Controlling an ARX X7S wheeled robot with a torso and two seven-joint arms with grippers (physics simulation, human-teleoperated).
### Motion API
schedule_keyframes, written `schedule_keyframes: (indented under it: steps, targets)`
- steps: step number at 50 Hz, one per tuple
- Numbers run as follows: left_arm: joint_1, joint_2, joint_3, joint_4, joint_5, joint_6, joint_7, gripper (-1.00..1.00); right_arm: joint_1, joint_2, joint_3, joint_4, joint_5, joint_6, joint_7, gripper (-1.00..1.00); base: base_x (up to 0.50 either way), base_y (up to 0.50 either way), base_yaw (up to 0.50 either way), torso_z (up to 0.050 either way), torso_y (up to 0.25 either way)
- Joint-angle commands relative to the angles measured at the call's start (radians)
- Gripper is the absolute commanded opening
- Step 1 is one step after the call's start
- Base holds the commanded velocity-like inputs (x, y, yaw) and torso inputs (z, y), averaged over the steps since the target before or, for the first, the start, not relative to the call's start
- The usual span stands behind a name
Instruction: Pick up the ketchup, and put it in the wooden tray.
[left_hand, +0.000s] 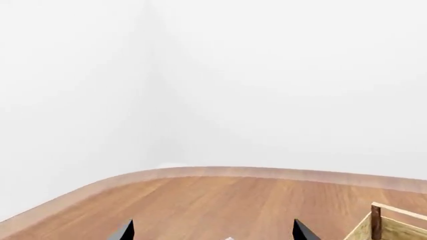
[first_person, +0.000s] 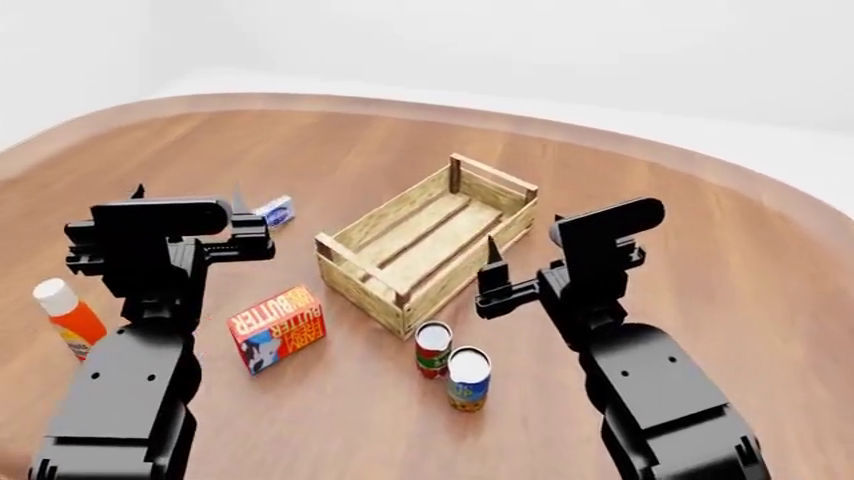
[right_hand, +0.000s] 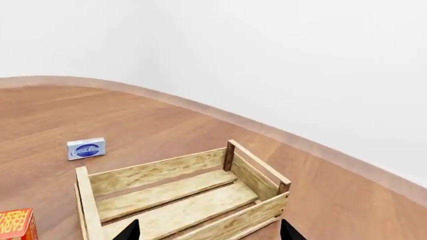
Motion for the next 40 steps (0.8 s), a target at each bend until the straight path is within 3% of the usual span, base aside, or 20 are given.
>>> schedule_keyframes:
  steps: [1,12,40]
  targets:
    - [0.002,-0.021,-0.028,-0.014,-0.008,0.003,-0.010,1.00,0.026,-0.006,-0.022,0.015,-0.005,0.004,0.000,1.00,0.18,0.05,0.50,0.000,0.000]
    - [-0.024,-0.034,-0.043,-0.045,-0.013,0.013,-0.014,1.00,0.037,-0.011,-0.039,0.019,-0.016,0.028,0.020,1.00,0.03,0.08,0.00,0.000,0.000]
    - [-0.017,-0.038,-0.042,-0.044,-0.029,0.018,-0.017,1.00,0.026,-0.004,-0.034,-0.007,-0.004,0.037,0.044,1.00,0.45,0.22,0.00,0.000,0.001]
